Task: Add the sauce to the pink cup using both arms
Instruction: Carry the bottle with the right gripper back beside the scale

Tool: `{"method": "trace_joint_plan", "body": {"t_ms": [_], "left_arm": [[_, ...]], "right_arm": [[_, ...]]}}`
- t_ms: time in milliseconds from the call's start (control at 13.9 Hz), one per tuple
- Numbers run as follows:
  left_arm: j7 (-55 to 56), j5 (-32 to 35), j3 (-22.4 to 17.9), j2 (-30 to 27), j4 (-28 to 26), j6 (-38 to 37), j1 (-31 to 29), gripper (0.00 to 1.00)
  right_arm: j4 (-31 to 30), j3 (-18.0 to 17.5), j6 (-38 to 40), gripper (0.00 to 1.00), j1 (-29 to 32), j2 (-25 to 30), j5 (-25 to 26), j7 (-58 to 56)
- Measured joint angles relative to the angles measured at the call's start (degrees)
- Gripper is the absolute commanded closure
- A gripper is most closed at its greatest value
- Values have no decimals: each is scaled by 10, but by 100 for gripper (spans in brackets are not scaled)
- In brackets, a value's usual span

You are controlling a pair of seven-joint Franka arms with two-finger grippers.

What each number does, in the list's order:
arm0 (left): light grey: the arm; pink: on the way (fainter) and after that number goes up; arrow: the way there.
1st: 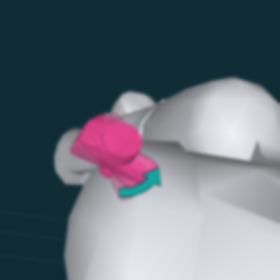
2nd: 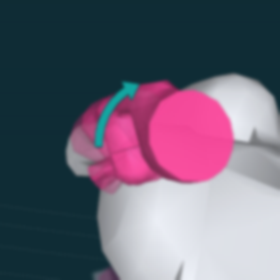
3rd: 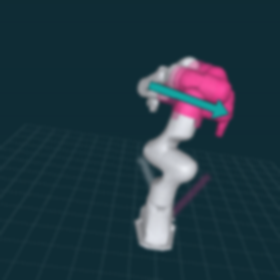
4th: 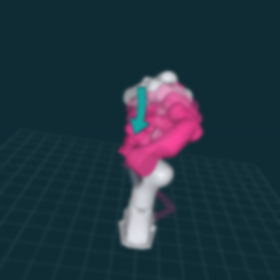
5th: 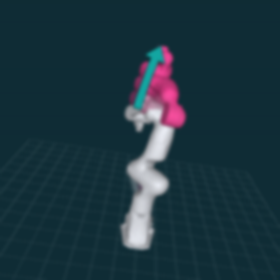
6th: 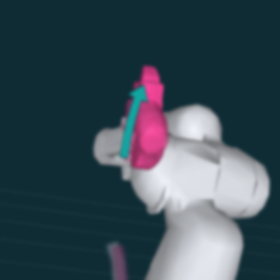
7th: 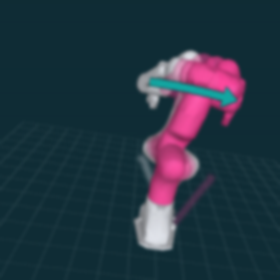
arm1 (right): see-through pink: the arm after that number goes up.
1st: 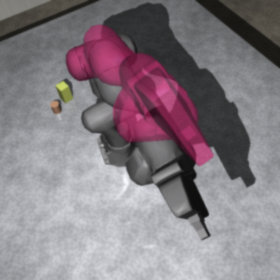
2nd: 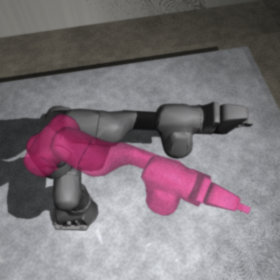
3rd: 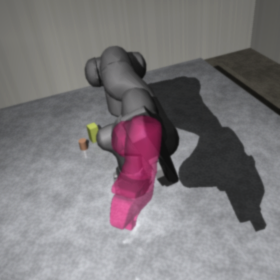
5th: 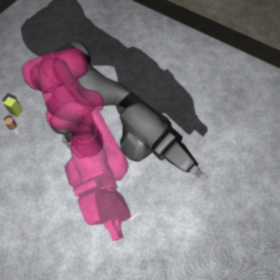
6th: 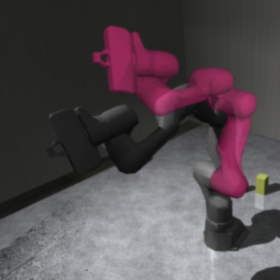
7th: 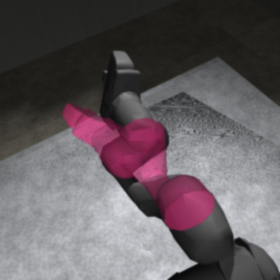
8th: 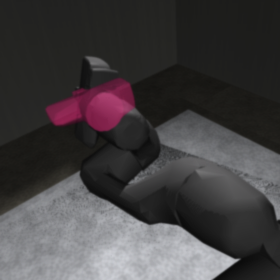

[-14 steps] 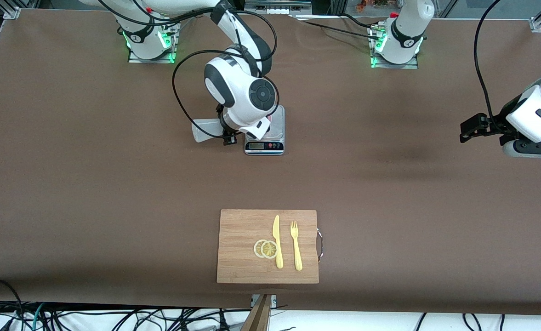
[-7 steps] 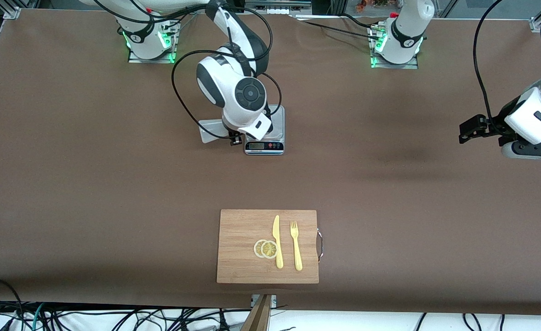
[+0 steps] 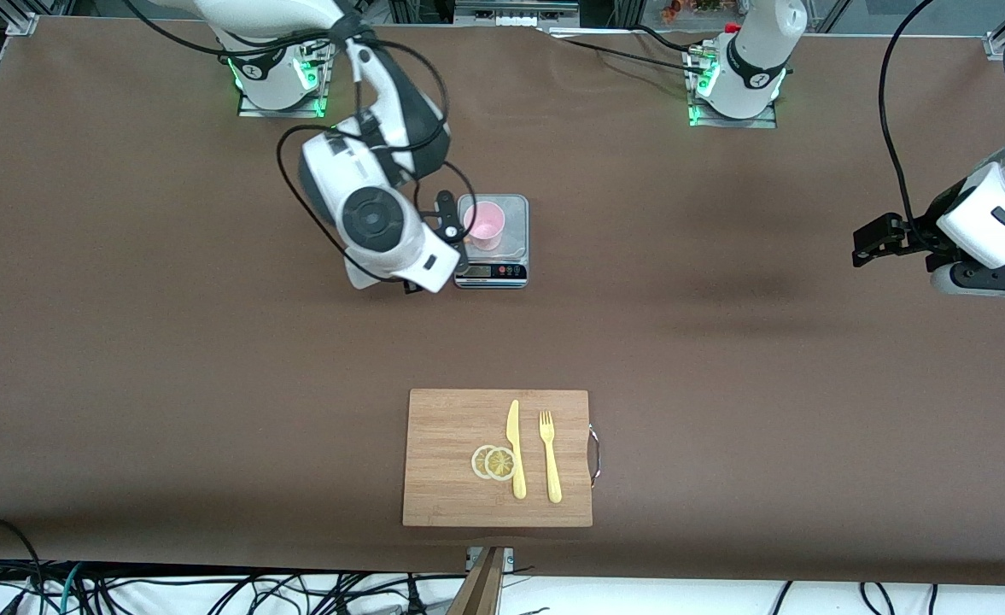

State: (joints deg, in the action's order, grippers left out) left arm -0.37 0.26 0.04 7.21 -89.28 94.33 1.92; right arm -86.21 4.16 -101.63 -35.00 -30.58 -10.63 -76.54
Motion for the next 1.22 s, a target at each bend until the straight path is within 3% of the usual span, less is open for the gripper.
{"method": "trace_joint_plan", "body": {"t_ms": [646,1219], "left_arm": [[0,0,0,1,0,0,1,0],[0,0,1,1,0,0,1,0]], "right_arm": [[-17,2,8,100,176,-6,-189,-248],[-24,2,104,100,325,-66,-343,-453]]}}
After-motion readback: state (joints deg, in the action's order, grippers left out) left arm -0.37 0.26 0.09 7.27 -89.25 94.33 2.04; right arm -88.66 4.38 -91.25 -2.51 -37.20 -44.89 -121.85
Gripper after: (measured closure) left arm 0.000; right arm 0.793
